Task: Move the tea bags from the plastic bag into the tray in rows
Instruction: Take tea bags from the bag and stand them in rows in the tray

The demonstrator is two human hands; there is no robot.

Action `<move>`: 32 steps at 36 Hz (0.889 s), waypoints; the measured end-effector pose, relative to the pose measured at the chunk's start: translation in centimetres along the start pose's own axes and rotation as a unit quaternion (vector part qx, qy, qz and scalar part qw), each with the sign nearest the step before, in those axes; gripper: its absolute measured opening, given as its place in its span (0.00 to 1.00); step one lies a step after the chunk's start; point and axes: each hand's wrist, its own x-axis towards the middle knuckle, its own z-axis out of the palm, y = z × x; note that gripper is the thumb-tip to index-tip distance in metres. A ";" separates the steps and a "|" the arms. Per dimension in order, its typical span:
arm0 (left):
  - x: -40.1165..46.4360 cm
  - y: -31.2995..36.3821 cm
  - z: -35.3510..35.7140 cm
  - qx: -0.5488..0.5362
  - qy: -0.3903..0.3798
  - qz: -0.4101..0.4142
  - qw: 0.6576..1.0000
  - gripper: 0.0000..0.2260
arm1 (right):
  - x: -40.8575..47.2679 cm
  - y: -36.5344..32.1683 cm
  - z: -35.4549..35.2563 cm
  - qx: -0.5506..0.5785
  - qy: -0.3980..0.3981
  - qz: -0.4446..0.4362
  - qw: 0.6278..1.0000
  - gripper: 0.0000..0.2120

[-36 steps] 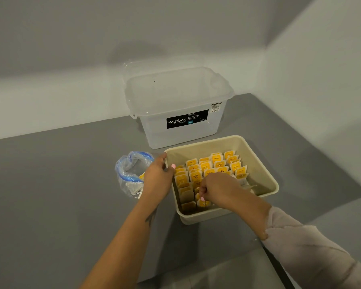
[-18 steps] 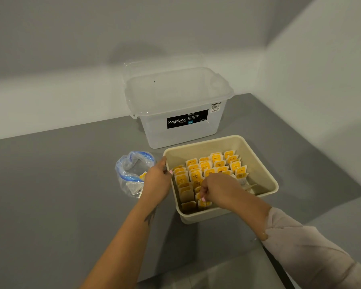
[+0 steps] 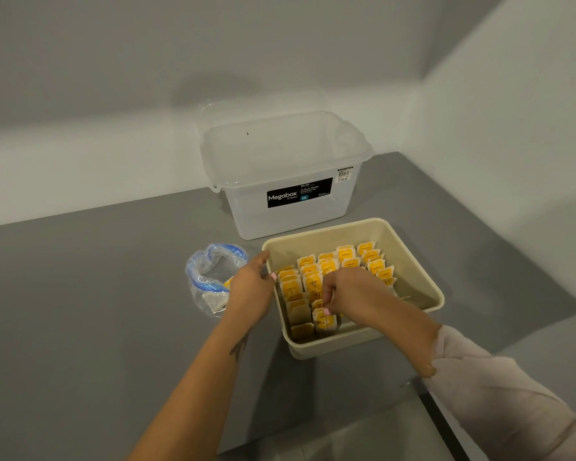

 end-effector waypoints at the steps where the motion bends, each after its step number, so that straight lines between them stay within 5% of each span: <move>1: 0.1 -0.1 -0.1 -0.003 0.002 -0.002 1.000 0.19 | 0.0 0.0 -0.1 0.003 0.003 0.000 1.000 0.06; 17: 3.4 -0.7 -9.2 -0.034 0.098 0.073 0.992 0.12 | 2.1 -4.2 -2.3 0.060 0.079 -0.035 0.994 0.05; 21: 5.4 -1.8 -10.8 0.041 0.082 0.103 0.991 0.10 | 3.1 -6.8 -2.4 0.068 0.090 -0.040 0.993 0.06; 26: 9.0 -3.0 -11.1 0.216 -0.020 0.144 0.965 0.17 | 4.2 -10.2 -2.1 0.088 0.075 -0.034 0.993 0.05; 32: 11.3 -4.0 -9.7 0.390 -0.200 0.194 0.877 0.11 | 5.8 -13.0 -0.6 0.103 0.076 -0.011 0.992 0.05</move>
